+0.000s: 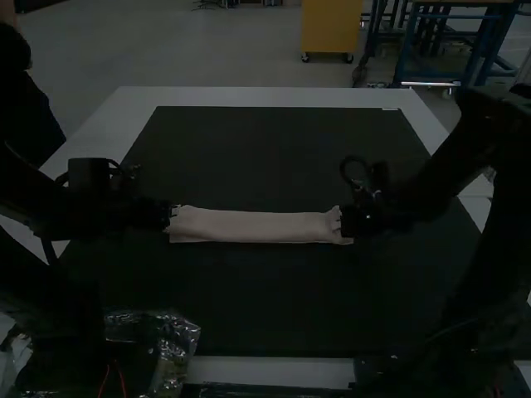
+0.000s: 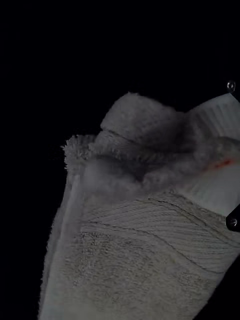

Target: Fold the towel.

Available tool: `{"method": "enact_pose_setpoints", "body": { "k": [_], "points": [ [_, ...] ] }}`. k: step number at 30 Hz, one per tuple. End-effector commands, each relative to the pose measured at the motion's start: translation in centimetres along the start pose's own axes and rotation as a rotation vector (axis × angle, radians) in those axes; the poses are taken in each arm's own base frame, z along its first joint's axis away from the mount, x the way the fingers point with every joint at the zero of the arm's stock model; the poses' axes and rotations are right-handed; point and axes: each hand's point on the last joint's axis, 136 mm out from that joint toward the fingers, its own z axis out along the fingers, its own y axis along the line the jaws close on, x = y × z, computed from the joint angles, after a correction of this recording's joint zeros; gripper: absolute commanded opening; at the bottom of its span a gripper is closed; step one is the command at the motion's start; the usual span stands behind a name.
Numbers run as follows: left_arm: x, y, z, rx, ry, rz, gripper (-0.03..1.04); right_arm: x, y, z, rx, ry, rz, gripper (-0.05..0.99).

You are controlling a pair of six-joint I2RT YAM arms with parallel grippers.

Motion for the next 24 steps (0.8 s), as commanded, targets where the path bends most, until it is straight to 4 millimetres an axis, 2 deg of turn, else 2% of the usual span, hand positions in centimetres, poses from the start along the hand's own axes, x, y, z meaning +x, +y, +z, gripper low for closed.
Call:
{"method": "enact_pose_setpoints", "body": {
  "k": [1, 6, 9, 12, 17, 24],
  "points": [
    [-1.9, 0.3, -0.2, 0.003, -0.049, -0.015, 0.97, -1.2, -0.6, -0.9, -0.018, -0.033, 0.017, -0.02],
    [-2.4, 0.8, -0.2, -0.028, -0.066, -0.005, 0.97, -4.1, -2.5, -3.5, 0.029, -0.117, 0.047, -0.02],
    [-3.1, 1.2, -0.2, -0.057, -0.092, 0.013, 0.97, -5.3, -2.7, -4.7, 0.038, -0.136, 0.044, -0.02],
    [-3.2, 1.3, -0.2, -0.062, -0.096, 0.013, 0.97, -6.2, -1.7, -5.2, 0.007, -0.141, 0.036, -0.02],
    [-2.8, 1.4, -0.2, -0.07, -0.085, 0.008, 0.97, -6.8, 0.9, -4.7, -0.052, -0.133, 0.016, -0.02],
    [-2.4, 1.5, -0.2, -0.079, -0.073, 0.004, 0.97, -7.0, 6.3, -3.0, -0.154, -0.096, -0.028, -0.02]
  ]
}}
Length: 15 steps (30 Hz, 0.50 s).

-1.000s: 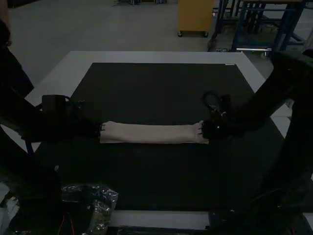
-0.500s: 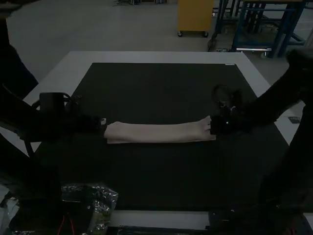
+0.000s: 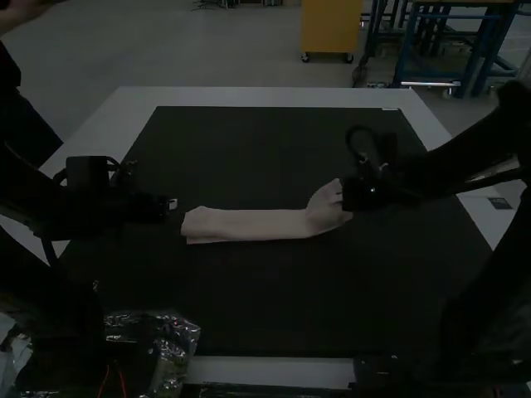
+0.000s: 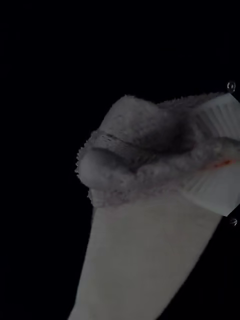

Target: Fold the towel.

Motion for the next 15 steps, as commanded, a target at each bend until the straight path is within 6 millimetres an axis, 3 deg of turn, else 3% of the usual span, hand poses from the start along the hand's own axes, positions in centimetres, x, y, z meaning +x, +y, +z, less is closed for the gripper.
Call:
{"method": "enact_pose_setpoints", "body": {
  "k": [1, 15],
  "points": [
    [-1.2, 0.6, 0.0, -0.029, -0.028, 0.004, 0.97, -1.2, 3.5, 1.1, -0.084, -0.004, -0.02, -0.02],
    [-0.9, 1.2, -0.2, -0.058, -0.039, 0.007, 0.97, -1.9, 13.1, 6.0, -0.263, 0.03, -0.095, -0.02]
  ]
}}
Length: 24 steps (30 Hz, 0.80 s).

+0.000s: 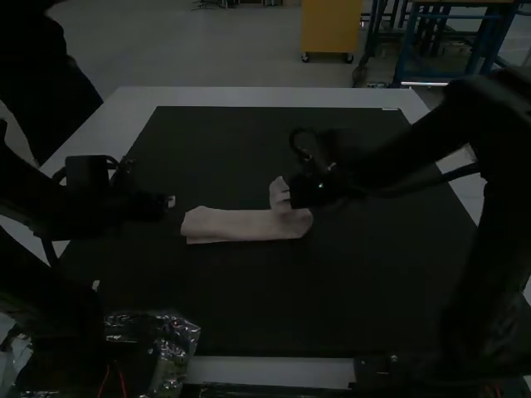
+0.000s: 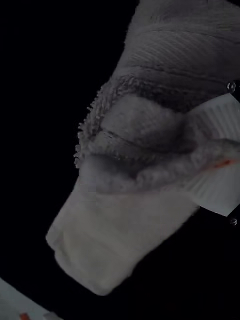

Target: Fold the towel.

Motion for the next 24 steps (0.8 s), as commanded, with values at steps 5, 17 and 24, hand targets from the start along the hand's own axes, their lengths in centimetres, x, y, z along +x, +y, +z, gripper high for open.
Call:
{"method": "enact_pose_setpoints", "body": {
  "k": [5, 17, 24],
  "points": [
    [-0.2, 0.8, -0.2, -0.038, -0.021, -0.011, 0.97, -1.1, 5.0, 3.1, -0.108, -0.002, -0.028, -0.02],
    [-0.3, 1.0, -0.2, -0.049, -0.025, -0.033, 0.97, -1.3, 8.2, 7.9, -0.175, 0.027, -0.053, -0.02],
    [-0.1, 2.3, -0.3, -0.082, -0.025, -0.052, 0.97, -1.4, 9.7, 10.3, -0.203, 0.04, -0.058, -0.02]
  ]
}}
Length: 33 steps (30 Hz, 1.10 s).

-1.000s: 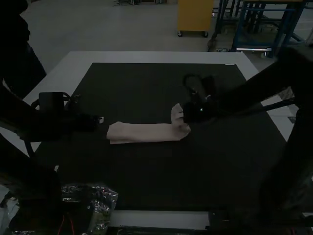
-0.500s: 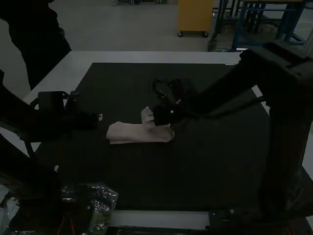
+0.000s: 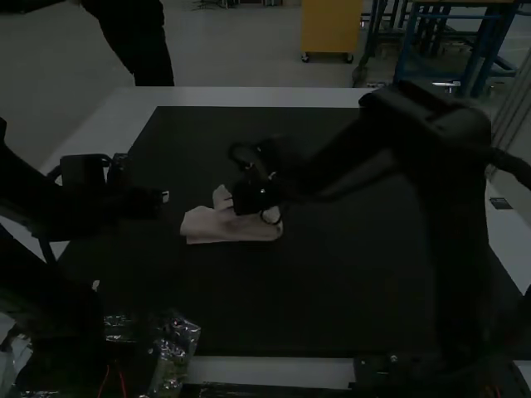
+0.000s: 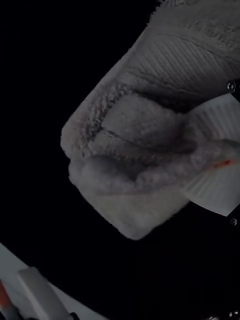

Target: Fold the towel.

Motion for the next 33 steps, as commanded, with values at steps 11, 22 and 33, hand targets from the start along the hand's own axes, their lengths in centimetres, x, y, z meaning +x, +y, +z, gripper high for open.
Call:
{"method": "enact_pose_setpoints", "body": {
  "k": [11, 22, 33],
  "points": [
    [0.0, 2.0, -0.3, -0.062, -0.019, -0.023, 0.97, -2.3, 2.9, 3.2, -0.092, -0.011, 0.064, 0.34],
    [-0.6, 3.4, -0.4, -0.144, -0.038, -0.023, 0.97, -5.2, 7.2, 1.9, -0.225, -0.007, 0.157, 0.5],
    [-1.0, 4.0, -0.5, -0.179, -0.051, -0.034, 0.97, -5.3, 8.4, 1.4, -0.248, 0.027, 0.125, 0.84]
  ]
}}
